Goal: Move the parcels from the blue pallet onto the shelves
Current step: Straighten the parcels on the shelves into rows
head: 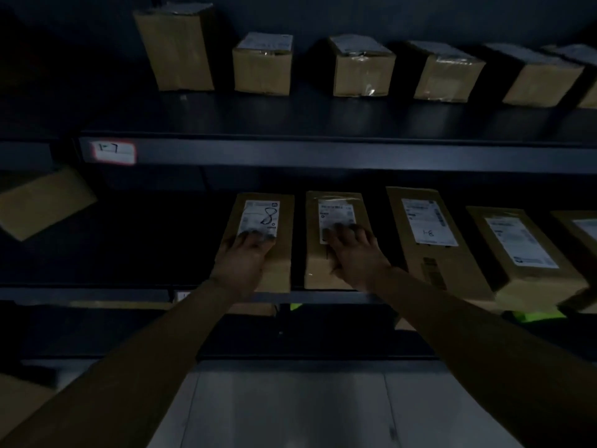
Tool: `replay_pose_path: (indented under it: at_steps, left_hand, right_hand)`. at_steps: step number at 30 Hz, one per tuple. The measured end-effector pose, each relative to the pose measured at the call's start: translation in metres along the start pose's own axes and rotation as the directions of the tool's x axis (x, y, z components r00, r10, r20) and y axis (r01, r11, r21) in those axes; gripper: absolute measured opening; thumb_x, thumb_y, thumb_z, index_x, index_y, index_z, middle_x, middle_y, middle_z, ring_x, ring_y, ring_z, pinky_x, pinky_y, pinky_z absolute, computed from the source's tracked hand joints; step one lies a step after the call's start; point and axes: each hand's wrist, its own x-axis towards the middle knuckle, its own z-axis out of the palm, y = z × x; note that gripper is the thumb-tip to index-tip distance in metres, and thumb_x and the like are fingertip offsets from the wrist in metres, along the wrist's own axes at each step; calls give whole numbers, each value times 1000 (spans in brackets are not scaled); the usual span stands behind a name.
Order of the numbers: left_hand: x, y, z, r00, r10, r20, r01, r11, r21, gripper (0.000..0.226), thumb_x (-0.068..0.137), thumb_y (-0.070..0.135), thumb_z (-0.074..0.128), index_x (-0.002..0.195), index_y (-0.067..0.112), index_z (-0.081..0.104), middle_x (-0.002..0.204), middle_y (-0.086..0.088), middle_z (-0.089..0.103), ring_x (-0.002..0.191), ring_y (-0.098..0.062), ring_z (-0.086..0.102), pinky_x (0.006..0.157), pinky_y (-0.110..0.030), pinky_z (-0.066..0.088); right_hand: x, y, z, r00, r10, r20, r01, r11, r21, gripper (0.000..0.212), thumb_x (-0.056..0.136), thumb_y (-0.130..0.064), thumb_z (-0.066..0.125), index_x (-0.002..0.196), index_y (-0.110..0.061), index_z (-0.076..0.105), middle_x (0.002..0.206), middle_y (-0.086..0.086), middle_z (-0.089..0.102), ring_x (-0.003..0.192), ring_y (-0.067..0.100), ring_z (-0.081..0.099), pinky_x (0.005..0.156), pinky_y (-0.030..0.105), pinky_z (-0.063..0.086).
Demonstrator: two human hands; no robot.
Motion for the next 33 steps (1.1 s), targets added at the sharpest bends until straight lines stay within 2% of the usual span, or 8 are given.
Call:
replay_pose_path:
  at_steps: [7, 18, 23, 26, 27, 29, 31, 33]
  left_hand:
    - [37, -17, 14, 995, -88, -44, 89, 996, 4, 67, 91, 25, 50, 149, 31, 17, 155, -3, 21, 141, -26, 20, 111, -48, 20]
    - [54, -40, 17, 996, -69, -51, 67, 997, -42, 62, 92, 23, 49, 147, 35, 22, 154, 0, 24, 140, -25, 24, 109, -48, 20]
    - [52, -45, 13, 998, -60, -26, 58, 996, -71, 63, 93, 17, 47, 148, 35, 21, 156, 1, 19, 142, -24, 20, 110, -49, 17]
    - [48, -41, 6, 997, -70, 13, 71, 996, -45, 61, 94, 16, 43, 147, 35, 20, 157, -1, 16, 141, -28, 18, 109, -51, 20]
    - [46, -36, 3, 997, -79, -15, 78, 996, -46, 60, 94, 17, 43, 147, 34, 22, 156, -2, 18, 140, -30, 20, 108, -51, 22]
    - [38, -16, -4, 983, -46, -178, 40, 999, -34, 57, 92, 20, 49, 145, 27, 28, 150, -8, 27, 134, -32, 28, 106, -50, 25]
    - [28, 16, -14, 938, 58, -343, -76, 996, -38, 56, 90, 25, 56, 141, 19, 35, 145, -11, 35, 129, -33, 36, 105, -46, 24]
    - [18, 50, -28, 881, 164, -443, -205, 978, -44, 53, 89, 27, 57, 138, 17, 41, 141, -10, 38, 126, -32, 39, 107, -44, 23]
  right_hand:
    - [49, 6, 16, 993, 10, -115, -8, 1000, 11, 83, 87, -33, 58, 153, -23, 8, 159, 6, 8, 142, 33, 9, 114, 47, 11]
    - [54, 3, 16, 993, 55, -101, -56, 998, -6, 90, 86, -37, 63, 153, -28, 4, 161, 5, 7, 145, 32, 8, 115, 49, 11]
    - [46, -9, 17, 981, 125, -150, -132, 990, -43, 82, 91, -27, 58, 153, -30, 4, 160, 5, 11, 145, 31, 12, 116, 48, 14]
    - [34, -19, 17, 958, 154, -244, -177, 981, -78, 71, 93, -22, 54, 152, -26, 15, 155, 9, 25, 141, 30, 23, 115, 44, 20]
    - [28, -22, 15, 944, 155, -292, -185, 980, -78, 65, 94, -21, 52, 151, -23, 20, 152, 10, 30, 139, 30, 27, 114, 43, 21]
    - [13, -23, 9, 910, 143, -390, -188, 979, -78, 56, 96, -21, 48, 148, -18, 28, 147, 11, 38, 135, 31, 33, 113, 43, 20]
    - [-5, -20, -2, 876, 123, -466, -184, 979, -87, 52, 95, -21, 49, 145, -15, 36, 140, 13, 46, 130, 32, 39, 111, 43, 22]
    - [-25, -12, -14, 832, 119, -542, -189, 979, -76, 49, 92, -22, 52, 139, -11, 45, 133, 15, 53, 123, 34, 45, 108, 43, 26]
